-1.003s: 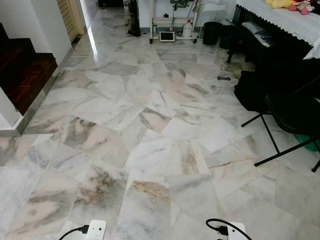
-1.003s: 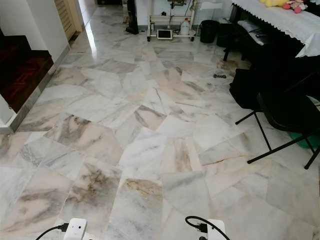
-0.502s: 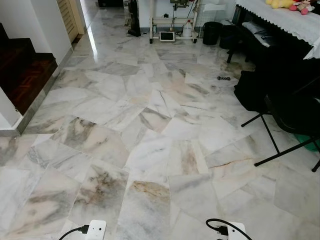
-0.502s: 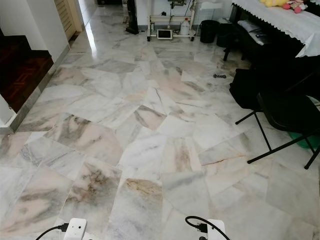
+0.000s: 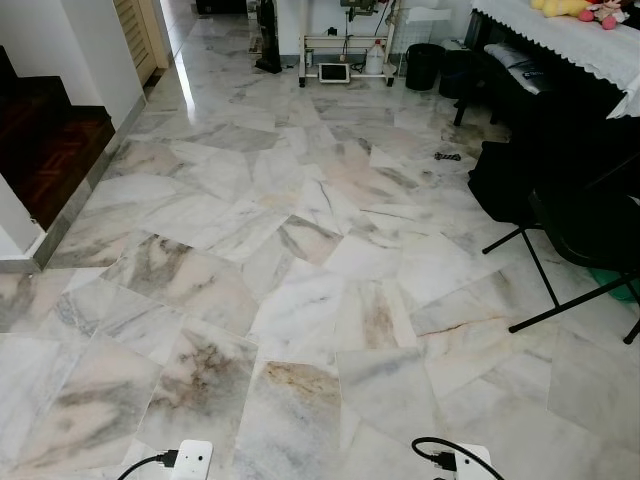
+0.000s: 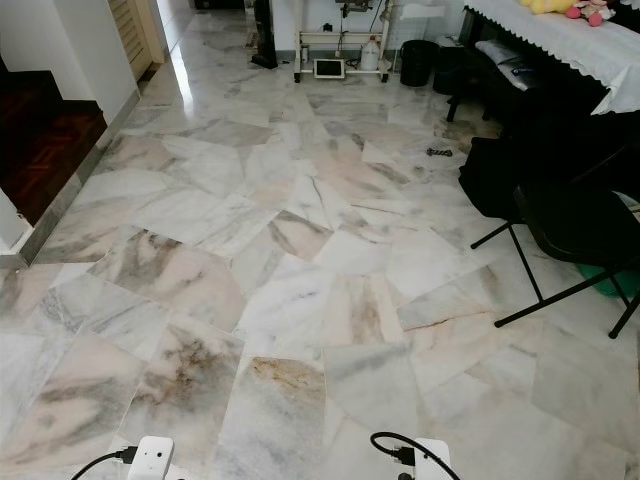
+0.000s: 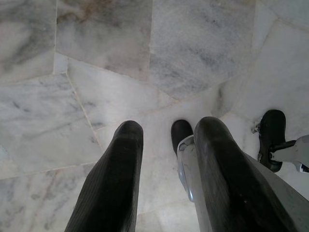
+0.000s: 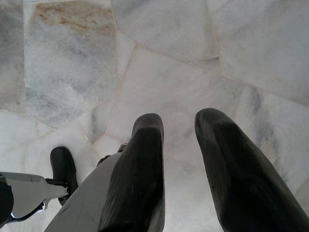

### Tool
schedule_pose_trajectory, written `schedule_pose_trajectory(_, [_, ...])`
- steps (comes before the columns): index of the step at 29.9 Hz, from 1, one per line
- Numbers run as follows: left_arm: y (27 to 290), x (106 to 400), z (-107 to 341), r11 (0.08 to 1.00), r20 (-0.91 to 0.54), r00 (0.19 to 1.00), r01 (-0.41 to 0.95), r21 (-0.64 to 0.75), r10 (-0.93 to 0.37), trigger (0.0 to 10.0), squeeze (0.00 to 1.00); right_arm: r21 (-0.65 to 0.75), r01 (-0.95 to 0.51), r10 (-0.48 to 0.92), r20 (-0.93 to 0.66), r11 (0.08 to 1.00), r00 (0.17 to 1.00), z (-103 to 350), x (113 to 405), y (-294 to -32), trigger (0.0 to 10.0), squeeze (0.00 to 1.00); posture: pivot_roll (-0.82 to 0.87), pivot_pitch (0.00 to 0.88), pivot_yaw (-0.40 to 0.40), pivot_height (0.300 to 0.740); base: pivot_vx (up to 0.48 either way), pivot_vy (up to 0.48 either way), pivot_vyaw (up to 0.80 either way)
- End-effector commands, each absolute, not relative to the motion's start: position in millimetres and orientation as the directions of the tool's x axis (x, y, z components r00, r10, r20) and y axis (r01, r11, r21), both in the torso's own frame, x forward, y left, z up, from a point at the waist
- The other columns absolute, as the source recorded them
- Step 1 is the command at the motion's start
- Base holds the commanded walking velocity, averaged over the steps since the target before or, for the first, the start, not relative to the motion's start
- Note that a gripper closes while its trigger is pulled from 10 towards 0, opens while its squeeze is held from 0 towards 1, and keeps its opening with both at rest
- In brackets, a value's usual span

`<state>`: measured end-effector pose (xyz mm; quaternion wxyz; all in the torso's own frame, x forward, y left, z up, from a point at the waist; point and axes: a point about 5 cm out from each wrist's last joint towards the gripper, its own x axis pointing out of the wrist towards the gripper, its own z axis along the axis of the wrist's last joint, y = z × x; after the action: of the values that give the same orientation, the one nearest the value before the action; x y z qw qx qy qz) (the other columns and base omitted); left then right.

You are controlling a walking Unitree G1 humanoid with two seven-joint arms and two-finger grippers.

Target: Setting the table

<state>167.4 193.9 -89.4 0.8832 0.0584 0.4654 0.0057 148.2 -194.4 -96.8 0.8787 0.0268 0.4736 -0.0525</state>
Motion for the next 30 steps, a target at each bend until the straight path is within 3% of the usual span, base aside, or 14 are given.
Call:
schedule_pose_trajectory(1, [201.5,191.1,-77.6,0.997,-0.792,0.61,-0.081,-0.014,0.038,10.0,0.0,0.139,0.165,0.017,-0.812,0.977,0.584,-88.3,173.4,-184.4,10.0,0.0,0.1,0.0,-0.102,0.74,0.0,0.0,0.0])
schedule_pose_trajectory(24, [198.4,190.3,-78.5,0.996,-0.792,0.609,-0.087,-0.034,0.026,10.0,0.0,0.152,0.177,0.021,-0.811,0.972,0.584,-87.8,175.1,-182.8,10.0,0.0,0.1,0.0,-0.108,0.74,0.0,0.0,0.0])
schedule_pose_trajectory(30, [198.7,192.3,-77.3,1.0,-0.795,0.607,-0.006,-0.005,0.0,10.0,0.0,0.153,0.196,0.008,-0.807,0.969,0.591,-87.6,175.4,-182.7,10.0,0.0,0.12,0.0,-0.083,0.74,0.0,0.0,0.0])
